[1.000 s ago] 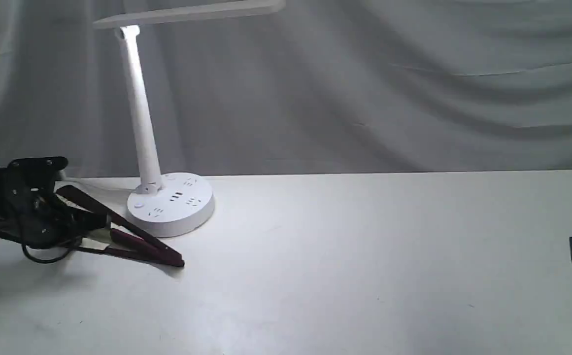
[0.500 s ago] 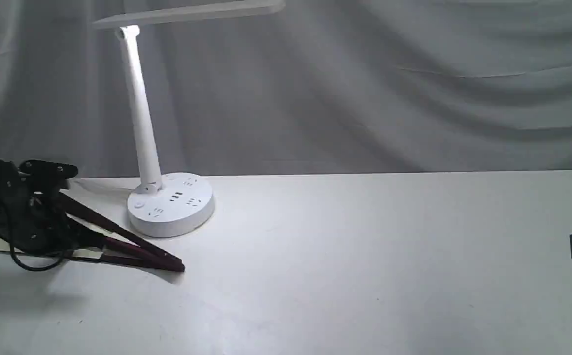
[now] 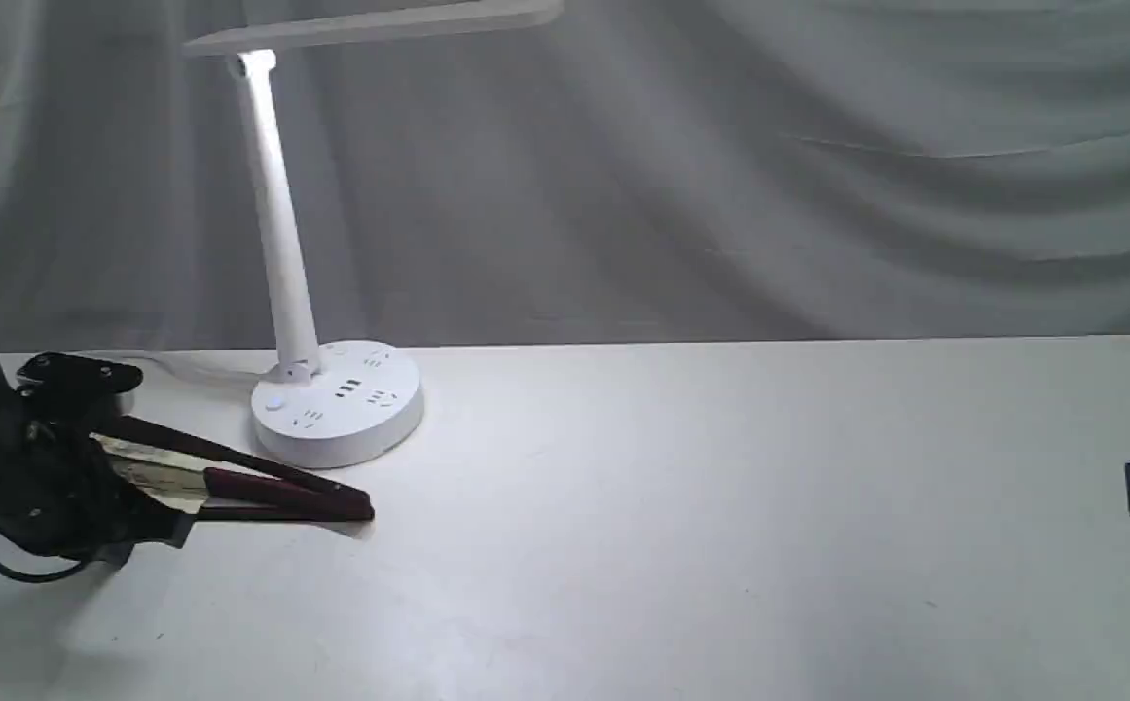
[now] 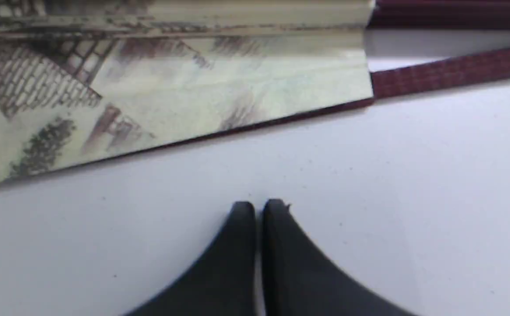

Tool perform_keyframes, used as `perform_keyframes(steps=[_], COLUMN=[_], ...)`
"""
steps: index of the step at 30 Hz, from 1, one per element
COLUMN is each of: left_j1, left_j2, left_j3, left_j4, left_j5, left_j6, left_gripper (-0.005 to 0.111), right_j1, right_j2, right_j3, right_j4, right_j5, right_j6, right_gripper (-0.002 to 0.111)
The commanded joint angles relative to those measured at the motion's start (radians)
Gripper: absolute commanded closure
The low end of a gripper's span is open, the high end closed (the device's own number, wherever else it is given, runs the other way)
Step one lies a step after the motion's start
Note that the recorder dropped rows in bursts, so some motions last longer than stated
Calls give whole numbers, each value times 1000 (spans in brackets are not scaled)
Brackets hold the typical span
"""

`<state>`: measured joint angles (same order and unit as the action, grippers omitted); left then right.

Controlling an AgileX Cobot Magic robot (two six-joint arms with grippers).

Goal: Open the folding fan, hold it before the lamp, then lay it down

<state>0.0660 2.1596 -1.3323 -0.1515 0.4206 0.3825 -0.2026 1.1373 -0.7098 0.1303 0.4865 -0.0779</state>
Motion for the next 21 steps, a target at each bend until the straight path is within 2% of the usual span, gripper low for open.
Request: perform_keyframes(steps=[1,7,10,16,21], left_j1=[0,0,0,0,0], left_j2=[-20,-46,-80,-143,-148], left_j3=[5,5,5,5,5], left_j4=[-45,-161,-168,-262,-335], left_j5=[18,16,-2,59,166], left_j6=[16,21,19,10,7], left_gripper=[107,106,101,80,77], right_j1=[-6,-6,-6,-6,32], right_j2=[0,0,0,83,244], right_j3=[-6,-21,-48,-106,-184], right_j4=[3,59,211,505,672], right_j5=[-8,9,38,92,175], right_j6=[-1,-51,-233,-476,-657], right_gripper=[71,71,71,71,71])
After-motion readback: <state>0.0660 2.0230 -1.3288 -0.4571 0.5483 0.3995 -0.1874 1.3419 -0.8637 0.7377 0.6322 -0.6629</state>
